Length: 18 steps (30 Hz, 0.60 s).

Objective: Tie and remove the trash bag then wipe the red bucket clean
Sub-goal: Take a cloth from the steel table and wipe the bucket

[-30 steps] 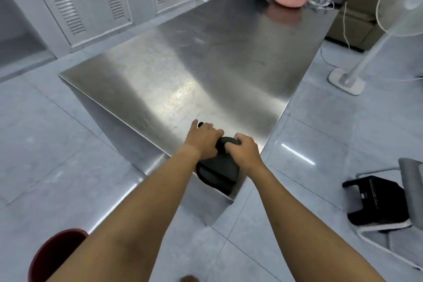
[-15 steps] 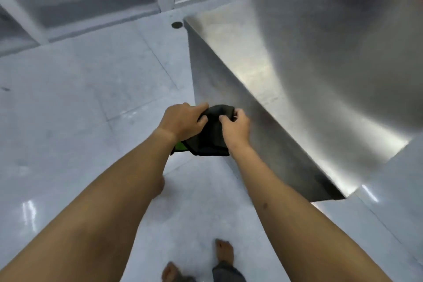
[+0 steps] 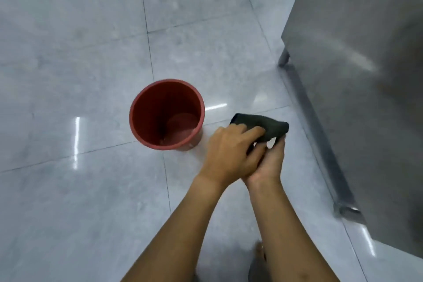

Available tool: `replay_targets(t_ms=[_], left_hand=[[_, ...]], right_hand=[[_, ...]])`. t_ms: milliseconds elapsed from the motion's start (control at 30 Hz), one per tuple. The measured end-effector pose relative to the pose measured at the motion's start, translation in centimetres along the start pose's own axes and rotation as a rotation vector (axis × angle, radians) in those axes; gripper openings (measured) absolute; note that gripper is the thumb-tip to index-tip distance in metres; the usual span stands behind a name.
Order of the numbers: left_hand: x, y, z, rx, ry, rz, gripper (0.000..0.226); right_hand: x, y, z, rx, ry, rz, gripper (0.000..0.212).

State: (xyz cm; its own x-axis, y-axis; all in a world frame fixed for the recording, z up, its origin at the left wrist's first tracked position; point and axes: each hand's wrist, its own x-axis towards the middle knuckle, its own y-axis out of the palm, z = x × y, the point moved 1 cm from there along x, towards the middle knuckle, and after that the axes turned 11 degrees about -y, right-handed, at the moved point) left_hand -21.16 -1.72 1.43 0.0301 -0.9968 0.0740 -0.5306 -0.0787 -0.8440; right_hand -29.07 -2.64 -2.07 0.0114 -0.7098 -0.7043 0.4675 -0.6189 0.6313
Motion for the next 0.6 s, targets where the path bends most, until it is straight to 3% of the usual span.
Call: replay_targets(t_ms=[200,300,367,467,533,600], left_hand=[[4.2,8.9,6.9,-0.185,-0.097,-0.126,0.038],[10.2,8.8,8.7,0.059,-0.132,-0.021,0.04],[13.4,7.5,10.5,0.236,-0.265,0.08,0.04],[14.1,4.7,12.5,0.488,-0.451,0.236,0.076],[12.7,3.7,13.3,0.652,-0.488,0.345,0.086],[10.2,3.8,14.2,0.644,-0.496,0.51,0.089]], right_hand=[[14.0,-3.0,-3.1,0.103,-0.095,0.313,0.053],[18.7,-1.7,-3.4,0.043,-0.07,0.486,0.052],[21.1,-0.3,-3.5,0.007,-0.098,0.583,0.051],[22.3,2.1,-3.0,-0.016,-0.134,0.708,0.057],[21.9,2.6,-2.7,-0.015,-0.13,0.725,0.057],[21.1,1.7,-2.1,0.021,-0.153,0.672,0.05]])
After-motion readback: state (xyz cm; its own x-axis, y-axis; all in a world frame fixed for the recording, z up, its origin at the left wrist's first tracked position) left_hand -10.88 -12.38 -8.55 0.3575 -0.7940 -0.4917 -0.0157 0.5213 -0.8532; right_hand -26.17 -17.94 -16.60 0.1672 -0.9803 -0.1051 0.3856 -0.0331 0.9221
